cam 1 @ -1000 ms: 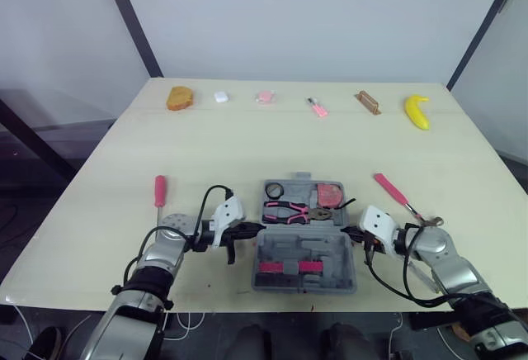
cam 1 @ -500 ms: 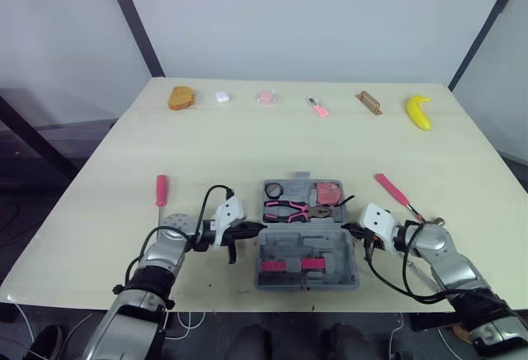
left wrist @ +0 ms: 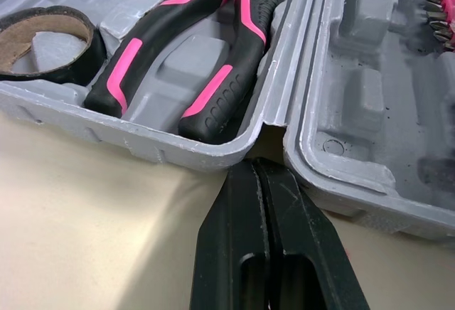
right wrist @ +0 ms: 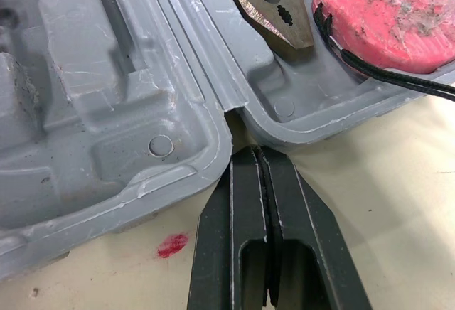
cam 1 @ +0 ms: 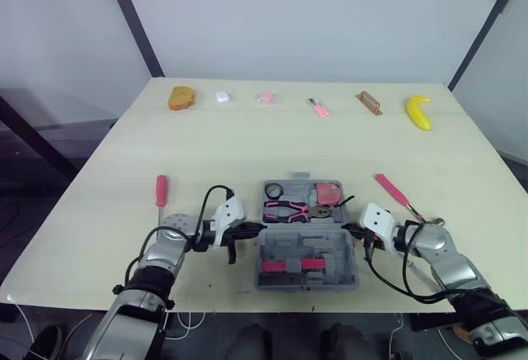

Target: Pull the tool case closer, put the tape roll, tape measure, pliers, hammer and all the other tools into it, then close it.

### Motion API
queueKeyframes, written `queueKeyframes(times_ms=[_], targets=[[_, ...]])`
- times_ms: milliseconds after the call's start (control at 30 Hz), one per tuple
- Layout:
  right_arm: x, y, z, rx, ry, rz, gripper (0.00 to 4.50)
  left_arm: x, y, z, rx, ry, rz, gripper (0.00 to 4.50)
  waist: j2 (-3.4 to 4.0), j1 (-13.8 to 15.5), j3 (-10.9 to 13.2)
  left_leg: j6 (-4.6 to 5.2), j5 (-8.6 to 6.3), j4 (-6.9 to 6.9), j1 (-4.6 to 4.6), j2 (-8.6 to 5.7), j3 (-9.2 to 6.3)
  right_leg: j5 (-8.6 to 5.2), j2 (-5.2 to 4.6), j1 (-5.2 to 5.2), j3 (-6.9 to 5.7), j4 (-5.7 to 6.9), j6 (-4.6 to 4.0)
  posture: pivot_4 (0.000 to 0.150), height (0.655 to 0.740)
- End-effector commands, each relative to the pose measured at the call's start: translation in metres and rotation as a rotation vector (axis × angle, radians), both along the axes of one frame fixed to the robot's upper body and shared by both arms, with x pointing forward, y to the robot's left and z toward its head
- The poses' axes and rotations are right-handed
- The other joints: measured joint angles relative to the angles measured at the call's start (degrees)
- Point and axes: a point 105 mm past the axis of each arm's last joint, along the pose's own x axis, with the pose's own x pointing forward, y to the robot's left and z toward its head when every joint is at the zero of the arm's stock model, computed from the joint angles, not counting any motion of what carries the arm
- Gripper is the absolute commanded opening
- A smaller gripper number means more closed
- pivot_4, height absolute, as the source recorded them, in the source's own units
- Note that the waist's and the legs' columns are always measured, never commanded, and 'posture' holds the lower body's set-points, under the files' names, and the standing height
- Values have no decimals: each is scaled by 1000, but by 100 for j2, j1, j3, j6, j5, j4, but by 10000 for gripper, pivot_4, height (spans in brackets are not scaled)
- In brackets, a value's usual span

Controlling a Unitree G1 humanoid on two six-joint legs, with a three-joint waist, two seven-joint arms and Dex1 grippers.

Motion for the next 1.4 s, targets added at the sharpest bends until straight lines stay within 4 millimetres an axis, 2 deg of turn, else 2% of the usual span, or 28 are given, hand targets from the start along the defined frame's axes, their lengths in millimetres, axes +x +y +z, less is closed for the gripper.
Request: queueKeyframes(times_ms=[33,300,433,567,700,800,833,867,900,933,967,1000,1033,1067,1100,1167,1267,1300,1400], targets=[[0,-6,6,-6,-17,-6,0,-5,3,-7,15,11,7,404,0,0,0,0,0,0,0,0,0,0,0,0,0,0,0,1500,7400],[-7,-25,11,8,-6,-53,0,-10,14,-6,-4,10,48,404,0,-6,0,0,0,0,0,1,-3,0,-1,0,1,0,0,1500,7400],[-13,-35,22,114,-12,-131,0,-16,24,10,-78,-31,83,404,1,-25,0,0,0,-2,1,5,-7,0,2,-1,3,-1,0,1500,7400],[-25,-53,44,303,-96,-252,0,-22,40,27,-180,-91,187,404,2,1,2,0,0,-8,-2,9,-21,0,-3,-4,5,-5,-1,1500,7400],[-39,-67,48,364,-118,-321,0,-27,51,37,-248,-117,276,404,2,29,2,0,0,-7,0,8,-23,1,-22,0,0,-4,2,1500,7400],[-52,-83,52,414,-141,-397,0,-38,62,42,-283,-132,340,8492,2,12,1,0,0,-6,0,7,-21,2,-25,1,2,-5,6,1500,7400],[-58,-90,53,426,-147,-421,0,-43,68,43,-290,-131,367,15012,3,10,2,0,0,-8,1,9,-20,2,-25,0,3,-7,5,1500,7400],[-62,-93,53,432,-149,-435,0,-47,72,43,-293,-129,385,19461,3,7,2,0,0,-9,2,7,-19,2,-24,0,3,-6,5,1500,7400],[-72,-104,52,445,-146,-477,0,-55,87,42,-289,-124,443,22446,3,0,2,0,0,-9,1,7,-19,2,-24,0,3,-6,5,1500,7400],[-84,-116,51,452,-146,-522,0,-65,105,40,-279,-121,509,28523,5,-10,2,0,0,-11,5,8,-18,2,-23,0,4,-6,5,1500,7400],[-95,-128,49,465,-144,-571,3918,-74,121,38,-270,-122,577,34228,5,-10,1,0,-1,-20,10,15,-17,0,-22,0,5,-7,3,1500,7400],[-105,-137,48,474,-140,-610,4994,-82,134,37,-265,-117,627,36288,5,-10,2,0,-1,-23,13,16,-16,0,-22,0,6,-8,3,1500,7400],[-113,-144,46,477,-136,-639,8887,-89,142,34,-250,-111,658,41807,5,-9,1,0,-1,-34,13,18,-13,-2,-23,-2,7,-14,1,1500,7400],[-122,-151,43,472,-126,-663,12847,-95,150,32,-235,-107,687,44975,6,-3,2,0,-1,-37,15,18,-13,-3,-23,-1,7,-16,0,1500,7400],[-132,-157,39,466,-112,-681,16147,-101,157,30,-227,-104,716,45000,6,4,2,0,-1,-37,15,18,-11,-4,-24,-1,6,-19,-1,1500,7400],[-152,-170,32,455,-86,-731,27059,-114,175,29,-213,-100,787,45000,6,14,2,0,-1,-35,16,16,-5,-5,-30,1,7,-25,0,1500,7400],[-169,-184,26,446,-67,-784,42085,-126,191,29,-214,-100,852,45000,0,14,-2,1,0,-31,29,17,-1,-18,-33,15,8,-33,-20,1500,7400],[-175,-189,24,445,-62,-805,44586,-131,196,29,-208,-95,870,45000,-2,12,-3,0,-1,-32,36,18,0,-19,-33,21,8,-36,-20,1500,7400],[-189,-195,18,442,-36,-837,44586,-140,205,28,-194,-87,893,45000,-1,5,-3,0,-1,-34,42,20,2,-19,-33,25,10,-37,-21,1500,7400]])
